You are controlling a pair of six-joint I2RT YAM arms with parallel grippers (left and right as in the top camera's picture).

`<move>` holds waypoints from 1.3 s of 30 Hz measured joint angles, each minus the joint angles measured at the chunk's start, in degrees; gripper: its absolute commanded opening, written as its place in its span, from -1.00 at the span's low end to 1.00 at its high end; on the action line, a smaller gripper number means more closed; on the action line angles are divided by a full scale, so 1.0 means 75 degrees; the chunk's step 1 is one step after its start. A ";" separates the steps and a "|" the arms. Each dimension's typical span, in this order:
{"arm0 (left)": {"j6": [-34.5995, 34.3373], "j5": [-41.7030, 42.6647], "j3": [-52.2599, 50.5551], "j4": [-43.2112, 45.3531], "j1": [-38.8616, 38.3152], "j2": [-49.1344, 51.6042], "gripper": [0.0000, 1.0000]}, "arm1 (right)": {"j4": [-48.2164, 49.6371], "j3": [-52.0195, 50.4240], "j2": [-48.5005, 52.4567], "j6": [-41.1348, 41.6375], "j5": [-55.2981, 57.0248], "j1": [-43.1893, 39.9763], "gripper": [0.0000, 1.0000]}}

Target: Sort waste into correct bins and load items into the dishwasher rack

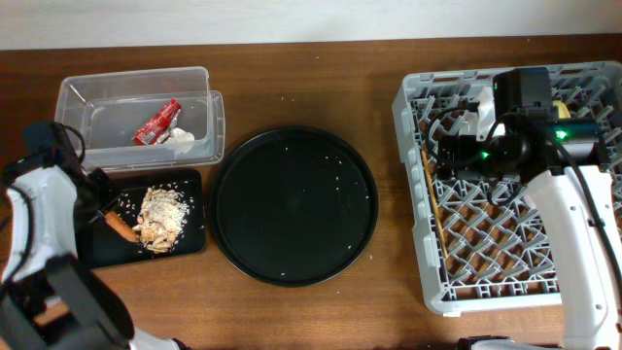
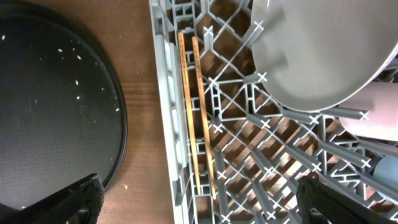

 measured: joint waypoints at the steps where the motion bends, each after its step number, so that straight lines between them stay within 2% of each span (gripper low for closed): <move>1: -0.0003 -0.0006 -0.0003 0.0093 0.0000 0.0478 -0.86 | 0.0000 0.0000 0.0000 -0.0003 0.0000 0.0000 0.97; 2: -0.0023 -0.0006 -0.0015 0.0157 0.0000 0.0988 -0.78 | 0.0006 0.0000 0.0000 0.0000 0.0000 0.0000 0.97; 4: -0.0029 -0.0009 -0.0020 0.0221 0.0000 0.1399 -0.41 | -0.0006 0.0000 0.0000 0.0000 0.0000 0.0000 0.96; 5: -0.0026 -0.0009 -0.0020 0.0221 0.0000 0.1507 0.15 | -0.0020 0.0000 0.0000 0.0003 0.0000 0.0000 0.97; 6: -0.0050 -0.0006 -0.0020 0.0224 0.0000 0.1533 0.35 | -0.0017 0.0000 0.0000 -0.0003 0.0000 0.0000 0.97; 7: -0.0050 -0.0012 -0.0020 0.0219 0.0000 0.1533 0.43 | -0.0020 0.0000 0.0000 -0.0006 0.0000 0.0000 0.97; 10: -0.0082 0.0015 0.0035 -0.0052 0.0000 0.1539 0.44 | -0.0017 0.0000 0.0000 0.0000 0.0000 0.0000 0.97; 13: -0.0003 0.0105 0.0918 -0.0787 -0.0160 0.1431 0.46 | 0.0085 0.0000 0.0000 -0.0003 -0.0137 0.0000 0.97; 15: 0.0618 0.0335 0.1169 -0.0332 -0.1183 0.0391 0.86 | 0.0475 0.0000 0.0003 0.0000 -0.0629 0.0017 0.97; 16: 0.0909 0.0481 0.1212 -0.0236 -0.1524 0.0119 0.96 | 0.0600 -0.0003 0.0020 0.0000 -0.0764 0.0061 0.96; 18: 0.2034 0.1008 0.1253 0.0012 -0.3459 -0.0344 0.98 | 0.0959 0.0000 0.0507 -0.0003 -0.1212 0.0493 0.97; 19: 0.2410 0.1072 0.1253 -0.0545 -0.4092 -0.0344 0.98 | 0.0560 0.0038 0.0743 -0.0003 -0.1262 0.0516 0.97; 20: 0.2518 0.1090 0.1309 -0.0938 -0.4316 -0.0344 0.98 | 0.0061 0.0044 0.1023 -0.0006 -0.1262 0.0513 0.96; 21: 0.2556 0.1128 0.1306 -0.2288 -0.4482 -0.0353 0.98 | -0.0210 0.0015 0.1358 0.0000 -0.1262 0.0513 0.97; 23: 0.2465 0.1122 0.1309 -0.3398 -0.4479 -0.0353 0.98 | -0.0577 0.0009 0.1367 0.0000 -0.1265 0.0513 0.97; 26: 0.2238 0.1125 0.1306 -0.4013 -0.4473 -0.0353 0.98 | -0.1075 0.0009 0.1367 -0.0003 -0.1265 0.0513 0.97; 30: 0.2119 0.1122 0.1204 -0.3751 -0.4473 -0.1160 0.98 | -0.1096 -0.0003 0.1014 0.0003 -0.1244 0.0513 0.97; 35: 0.2084 0.1119 0.0752 -0.2556 -0.4473 -0.4368 0.98 | -0.0315 -0.0370 -0.0970 0.0006 -0.0988 0.0513 0.97; 39: 0.2084 0.1119 -0.1005 -0.1317 -0.4473 -0.7274 0.98 | 0.0539 -0.1818 -0.3468 0.0003 -0.0382 0.0513 0.97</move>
